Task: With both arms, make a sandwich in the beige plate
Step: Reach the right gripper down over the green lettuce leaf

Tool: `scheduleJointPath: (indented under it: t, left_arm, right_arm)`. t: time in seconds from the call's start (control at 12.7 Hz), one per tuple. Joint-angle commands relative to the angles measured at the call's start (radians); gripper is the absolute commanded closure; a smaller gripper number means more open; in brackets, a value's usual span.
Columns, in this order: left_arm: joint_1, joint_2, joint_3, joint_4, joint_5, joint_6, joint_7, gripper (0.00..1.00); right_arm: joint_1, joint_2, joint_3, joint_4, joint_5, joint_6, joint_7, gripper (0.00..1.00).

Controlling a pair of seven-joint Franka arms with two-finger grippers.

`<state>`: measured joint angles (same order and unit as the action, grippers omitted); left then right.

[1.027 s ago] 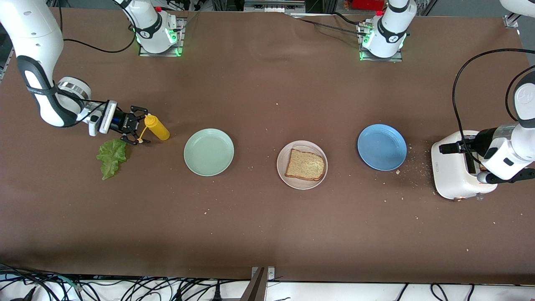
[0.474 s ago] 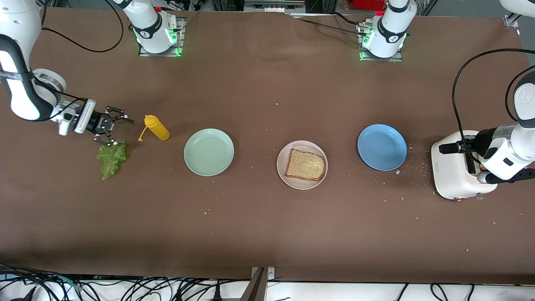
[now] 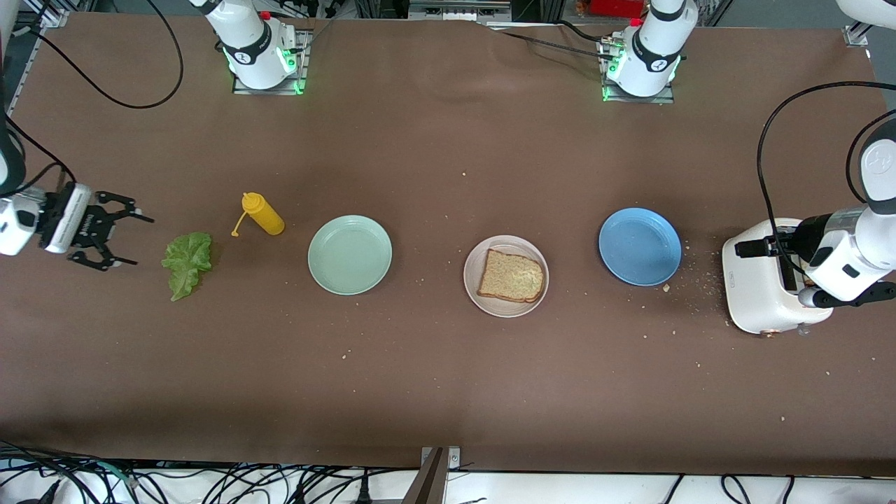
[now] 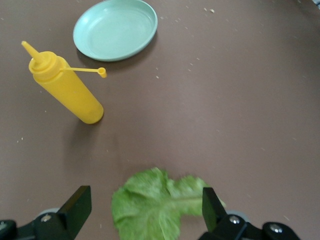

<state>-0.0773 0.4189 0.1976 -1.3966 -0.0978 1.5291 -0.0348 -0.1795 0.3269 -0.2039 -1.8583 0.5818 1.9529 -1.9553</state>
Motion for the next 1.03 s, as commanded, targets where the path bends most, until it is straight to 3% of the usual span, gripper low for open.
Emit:
scheduleJointPath:
  t: [0.0, 0.47, 0.71, 0.95]
  left_arm:
    - [-0.007, -0.009, -0.001, -0.012, 0.033, -0.006, -0.017, 0.0]
    - [-0.007, -0.009, -0.001, -0.012, 0.033, -0.006, -0.017, 0.0]
    - [-0.007, -0.009, -0.001, -0.012, 0.033, -0.006, -0.017, 0.0]
    - [-0.007, -0.009, -0.001, -0.012, 0.033, -0.006, -0.017, 0.0]
  right_arm:
    - [-0.011, -0.025, 0.041, 0.111, -0.15, -0.034, 0.238, 0.02]
    - [-0.012, -0.072, 0.182, 0.283, -0.527, -0.121, 0.888, 0.02]
    - [-0.012, -0.081, 0.247, 0.297, -0.673, -0.147, 1.204, 0.02]
    - [-0.012, -0.078, 0.276, 0.257, -0.72, -0.179, 1.517, 0.02]
